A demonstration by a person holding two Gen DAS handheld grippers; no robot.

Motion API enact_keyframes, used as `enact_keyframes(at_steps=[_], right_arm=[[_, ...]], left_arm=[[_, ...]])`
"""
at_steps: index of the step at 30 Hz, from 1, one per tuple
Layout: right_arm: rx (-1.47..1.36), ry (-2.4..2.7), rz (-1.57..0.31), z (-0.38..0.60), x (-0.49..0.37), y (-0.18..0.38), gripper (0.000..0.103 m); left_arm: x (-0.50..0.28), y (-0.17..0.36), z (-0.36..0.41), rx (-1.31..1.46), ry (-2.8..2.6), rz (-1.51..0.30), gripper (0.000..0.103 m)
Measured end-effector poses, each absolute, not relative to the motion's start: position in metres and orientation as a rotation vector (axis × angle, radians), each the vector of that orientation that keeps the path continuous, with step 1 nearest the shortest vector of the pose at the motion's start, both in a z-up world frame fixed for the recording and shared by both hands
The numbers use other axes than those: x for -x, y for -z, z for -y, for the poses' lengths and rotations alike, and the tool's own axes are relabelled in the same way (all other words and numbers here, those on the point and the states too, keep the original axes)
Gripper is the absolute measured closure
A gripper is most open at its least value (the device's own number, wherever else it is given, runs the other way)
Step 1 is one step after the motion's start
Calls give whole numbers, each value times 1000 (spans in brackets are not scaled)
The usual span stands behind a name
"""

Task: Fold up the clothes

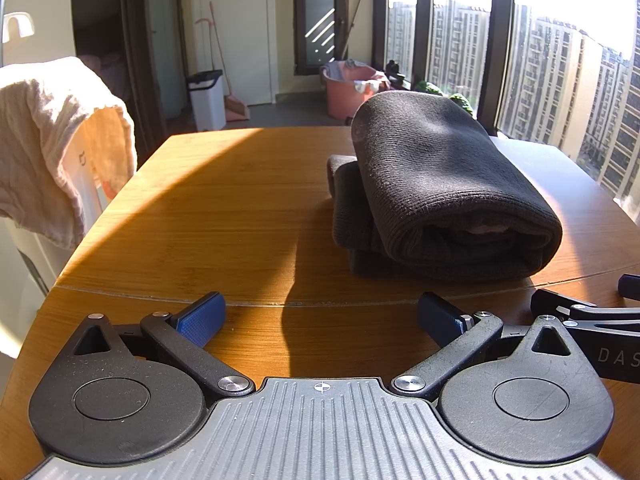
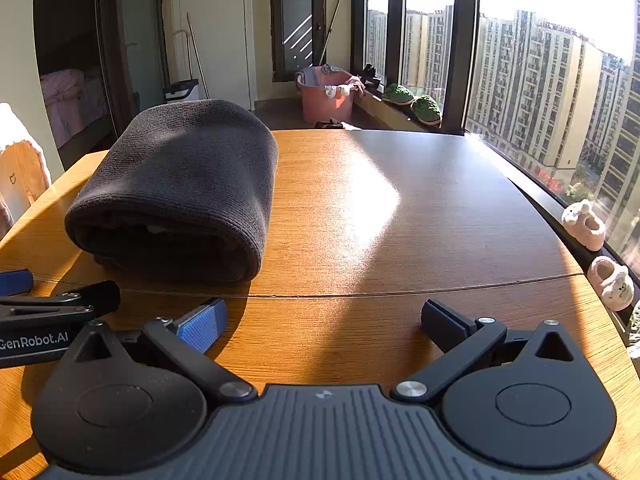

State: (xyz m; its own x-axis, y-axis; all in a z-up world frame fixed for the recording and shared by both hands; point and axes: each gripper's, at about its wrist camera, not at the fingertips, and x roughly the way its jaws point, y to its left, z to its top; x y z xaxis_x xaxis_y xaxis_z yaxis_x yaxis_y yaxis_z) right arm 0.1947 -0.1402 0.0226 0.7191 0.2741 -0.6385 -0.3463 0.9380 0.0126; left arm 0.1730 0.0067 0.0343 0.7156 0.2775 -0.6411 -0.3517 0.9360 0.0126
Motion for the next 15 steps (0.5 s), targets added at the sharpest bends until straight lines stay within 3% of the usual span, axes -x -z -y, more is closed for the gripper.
enact_keyframes(at_steps=[15], right_arm=[[110,-344,-688,141,-194,-23,0]], left_arm=[[-172,-35,-7,113,-349,-691,0]])
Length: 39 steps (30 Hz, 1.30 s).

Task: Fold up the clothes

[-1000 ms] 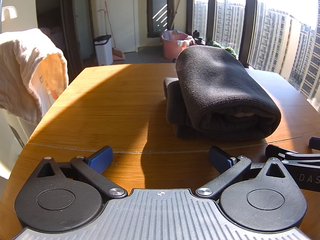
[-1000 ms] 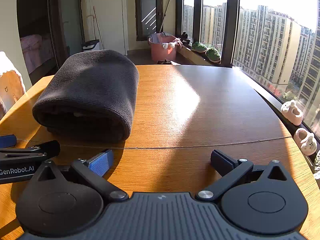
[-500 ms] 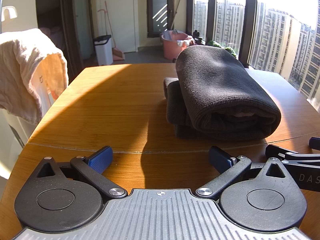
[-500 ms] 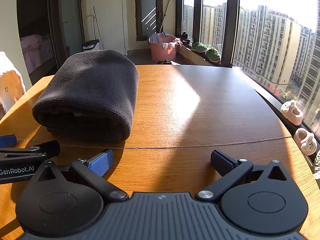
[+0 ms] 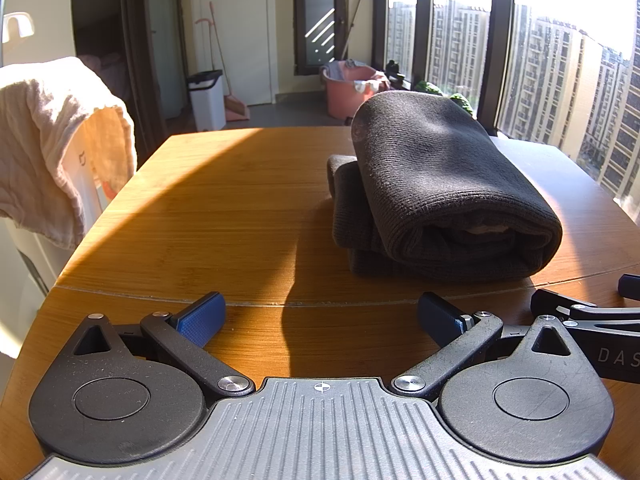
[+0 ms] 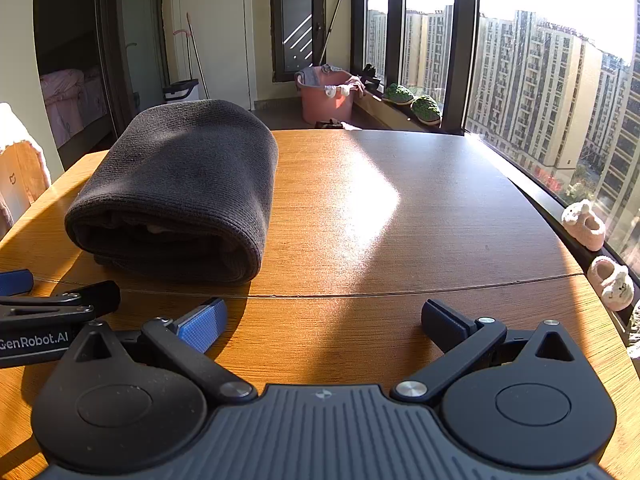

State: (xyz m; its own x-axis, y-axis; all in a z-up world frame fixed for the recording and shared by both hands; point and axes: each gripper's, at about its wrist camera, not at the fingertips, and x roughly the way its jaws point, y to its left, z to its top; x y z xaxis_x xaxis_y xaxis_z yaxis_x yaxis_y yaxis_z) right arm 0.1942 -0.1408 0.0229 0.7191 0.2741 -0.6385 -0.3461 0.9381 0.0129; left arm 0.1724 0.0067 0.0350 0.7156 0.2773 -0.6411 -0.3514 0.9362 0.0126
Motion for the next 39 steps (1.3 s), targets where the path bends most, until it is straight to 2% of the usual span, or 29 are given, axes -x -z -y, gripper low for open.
enact_keyframes(at_steps=[39], right_arm=[[110,-344,-688,143,-193,-21,0]], left_arm=[[-172,-36,-5,111,-347,-691,0]])
